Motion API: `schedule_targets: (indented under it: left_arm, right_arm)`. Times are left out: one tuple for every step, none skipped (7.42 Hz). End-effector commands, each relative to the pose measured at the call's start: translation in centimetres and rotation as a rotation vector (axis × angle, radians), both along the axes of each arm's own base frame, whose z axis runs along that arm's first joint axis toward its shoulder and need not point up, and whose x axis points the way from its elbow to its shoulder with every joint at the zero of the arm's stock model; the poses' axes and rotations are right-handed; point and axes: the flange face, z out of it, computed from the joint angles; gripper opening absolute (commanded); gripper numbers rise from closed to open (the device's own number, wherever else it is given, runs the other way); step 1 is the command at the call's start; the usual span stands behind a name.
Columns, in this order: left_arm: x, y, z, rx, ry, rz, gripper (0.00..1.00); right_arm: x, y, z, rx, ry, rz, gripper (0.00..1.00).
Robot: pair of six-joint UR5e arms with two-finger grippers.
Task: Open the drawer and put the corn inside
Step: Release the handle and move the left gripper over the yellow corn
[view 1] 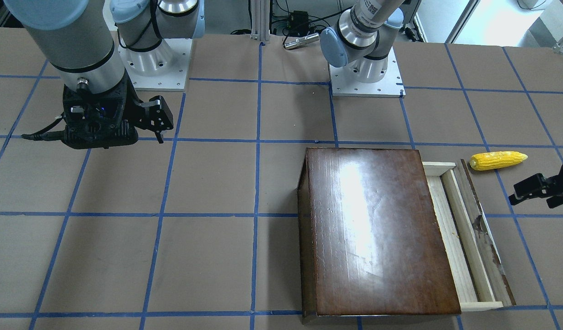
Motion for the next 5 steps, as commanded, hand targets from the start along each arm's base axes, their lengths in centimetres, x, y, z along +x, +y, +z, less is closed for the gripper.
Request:
schedule_targets:
  left_arm:
    - [1.8, 5.2, -2.4, 0.103, 0.012, -0.203, 1.00]
    - [4.8, 7.4, -3.2, 0.112, 0.035, -0.257, 1.00]
    - [6.8, 8.9, -3.4, 0.116, 0.055, -0.338, 1.00]
    - [9.0, 10.6, -4.2, 0.114, 0.091, -0.452, 1.00]
    - [10.8, 11.9, -4.8, 0.099, 0.079, -0.489, 1.00]
  right_arm:
    - [0.0, 0.0, 0.0, 0.000, 0.000, 0.001, 1.00]
    - [0.0, 0.0, 0.0, 0.000, 0.000, 0.000, 1.00]
    - [0.0, 0.0, 0.0, 0.000, 0.000, 0.001, 1.00]
    - [0.0, 0.0, 0.0, 0.001, 0.000, 0.000, 1.00]
    - [0.0, 0.0, 0.0, 0.000, 0.000, 0.001, 1.00]
